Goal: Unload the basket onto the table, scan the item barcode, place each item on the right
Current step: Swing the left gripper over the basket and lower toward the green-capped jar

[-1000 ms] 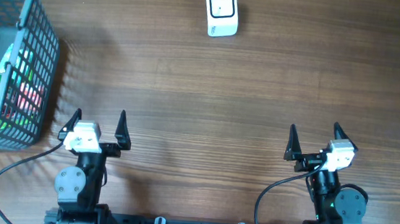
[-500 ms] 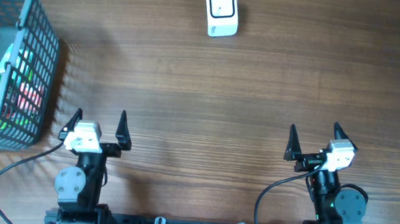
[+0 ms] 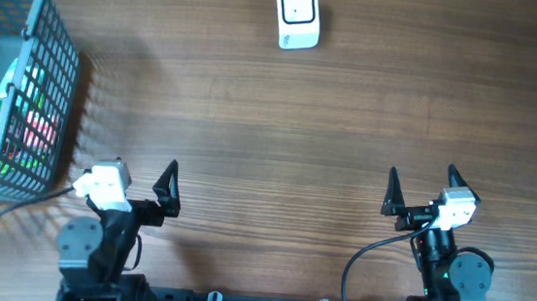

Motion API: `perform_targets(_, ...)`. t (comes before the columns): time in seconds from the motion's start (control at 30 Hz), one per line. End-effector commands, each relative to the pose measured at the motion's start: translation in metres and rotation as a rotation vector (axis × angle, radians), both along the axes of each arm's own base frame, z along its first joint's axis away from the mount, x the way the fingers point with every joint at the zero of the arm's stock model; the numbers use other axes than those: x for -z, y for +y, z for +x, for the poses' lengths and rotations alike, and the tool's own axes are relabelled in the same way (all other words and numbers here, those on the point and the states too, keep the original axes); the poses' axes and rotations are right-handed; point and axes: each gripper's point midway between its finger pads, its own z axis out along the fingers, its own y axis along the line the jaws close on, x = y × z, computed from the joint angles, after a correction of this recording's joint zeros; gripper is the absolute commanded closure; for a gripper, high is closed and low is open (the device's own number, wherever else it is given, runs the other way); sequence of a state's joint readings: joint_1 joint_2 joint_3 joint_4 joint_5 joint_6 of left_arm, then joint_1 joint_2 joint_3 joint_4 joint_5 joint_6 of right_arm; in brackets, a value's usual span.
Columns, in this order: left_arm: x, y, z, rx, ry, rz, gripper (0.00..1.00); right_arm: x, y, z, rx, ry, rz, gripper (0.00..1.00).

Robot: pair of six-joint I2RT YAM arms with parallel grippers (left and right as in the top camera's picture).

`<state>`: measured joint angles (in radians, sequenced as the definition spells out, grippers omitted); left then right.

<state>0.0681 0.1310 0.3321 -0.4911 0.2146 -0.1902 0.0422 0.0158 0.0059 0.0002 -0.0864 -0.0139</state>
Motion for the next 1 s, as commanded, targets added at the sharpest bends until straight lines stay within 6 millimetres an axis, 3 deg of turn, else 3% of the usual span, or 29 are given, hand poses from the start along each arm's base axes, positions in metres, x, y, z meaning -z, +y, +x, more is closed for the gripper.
perform_targets(0.0,-0.043,-0.020,-0.004,0.086,0.037,-0.117,0.00,-0.001,0.002,0.000,-0.011,-0.004,-0.012,0.00)
perform_targets(0.17,-0.087,-0.019,0.003,0.075,0.221,-0.135,0.00,-0.001,0.002,0.000,-0.011,-0.004,-0.011,0.01)
perform_targets(0.37,-0.125,-0.017,0.025,0.110,0.482,-0.068,0.00,-0.001,0.002,0.000,-0.011,-0.004,-0.011,0.00)
perform_targets(0.47,-0.145,-0.016,0.044,0.127,0.557,-0.046,0.00,-0.001,0.002,0.000,-0.011,-0.004,-0.011,0.00)
perform_targets(0.57,-0.170,-0.013,0.082,0.126,0.531,-0.044,0.00,-0.001,0.002,0.000,-0.011,-0.005,-0.011,0.00)
perform_targets(0.67,-0.178,-0.010,0.110,0.116,0.505,-0.034,0.00,-0.001,0.002,0.000,-0.011,-0.004,-0.012,0.00)
perform_targets(0.77,-0.175,0.012,0.128,0.016,0.487,0.025,0.00,-0.001,0.002,0.000,-0.011,-0.005,-0.011,0.00)
perform_targets(0.87,-0.184,0.061,0.139,-0.197,0.434,0.114,0.00,-0.001,0.002,0.000,-0.011,-0.005,-0.011,0.00)
perform_targets(0.97,-0.192,0.106,0.136,-0.327,0.408,0.143,0.00,-0.001,0.002,0.000,-0.011,-0.004,-0.011,0.00)
